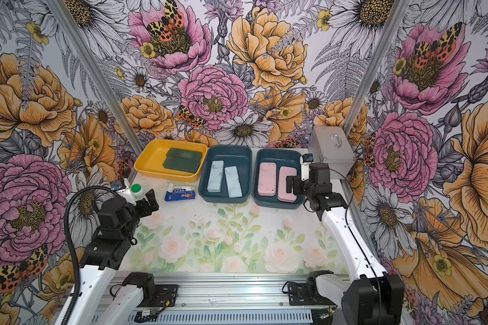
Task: Place the pencil cases by color into the storage box
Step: Reset both arms
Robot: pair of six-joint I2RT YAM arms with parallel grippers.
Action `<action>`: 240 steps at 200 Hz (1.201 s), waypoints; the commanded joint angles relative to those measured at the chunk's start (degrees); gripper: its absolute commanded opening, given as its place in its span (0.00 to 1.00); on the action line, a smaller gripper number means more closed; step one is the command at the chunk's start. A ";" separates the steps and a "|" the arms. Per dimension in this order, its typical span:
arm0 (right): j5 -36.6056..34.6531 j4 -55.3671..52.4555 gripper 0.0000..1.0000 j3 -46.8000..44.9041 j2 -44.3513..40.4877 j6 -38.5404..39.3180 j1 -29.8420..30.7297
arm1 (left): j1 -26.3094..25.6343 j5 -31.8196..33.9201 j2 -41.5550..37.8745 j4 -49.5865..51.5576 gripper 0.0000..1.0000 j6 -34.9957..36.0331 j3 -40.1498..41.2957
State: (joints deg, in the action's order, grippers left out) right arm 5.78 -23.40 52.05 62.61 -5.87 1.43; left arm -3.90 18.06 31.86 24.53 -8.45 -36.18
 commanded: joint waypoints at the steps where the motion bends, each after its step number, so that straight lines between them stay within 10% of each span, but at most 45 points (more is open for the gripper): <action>1: 6.90 7.45 0.99 -6.53 -4.36 0.71 -4.02 | 3.22 0.43 -0.62 -9.59 0.99 -0.25 6.09; 109: -5.09 47.51 0.99 -39.36 -17.76 1.56 -12.28 | 5.00 -8.63 32.08 -65.69 0.99 8.57 23.27; 172: 9.82 66.99 0.99 -40.20 0.73 2.50 -12.23 | 0.97 -11.50 52.05 -76.74 0.99 12.91 17.00; 240: 16.29 73.38 0.99 -32.89 18.70 2.14 -10.33 | 2.13 -12.70 55.04 -75.08 0.99 11.96 14.75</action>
State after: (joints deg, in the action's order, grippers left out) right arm 19.38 44.01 16.36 77.19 -3.62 -10.17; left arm -2.39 6.24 86.72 -48.97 3.40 -19.79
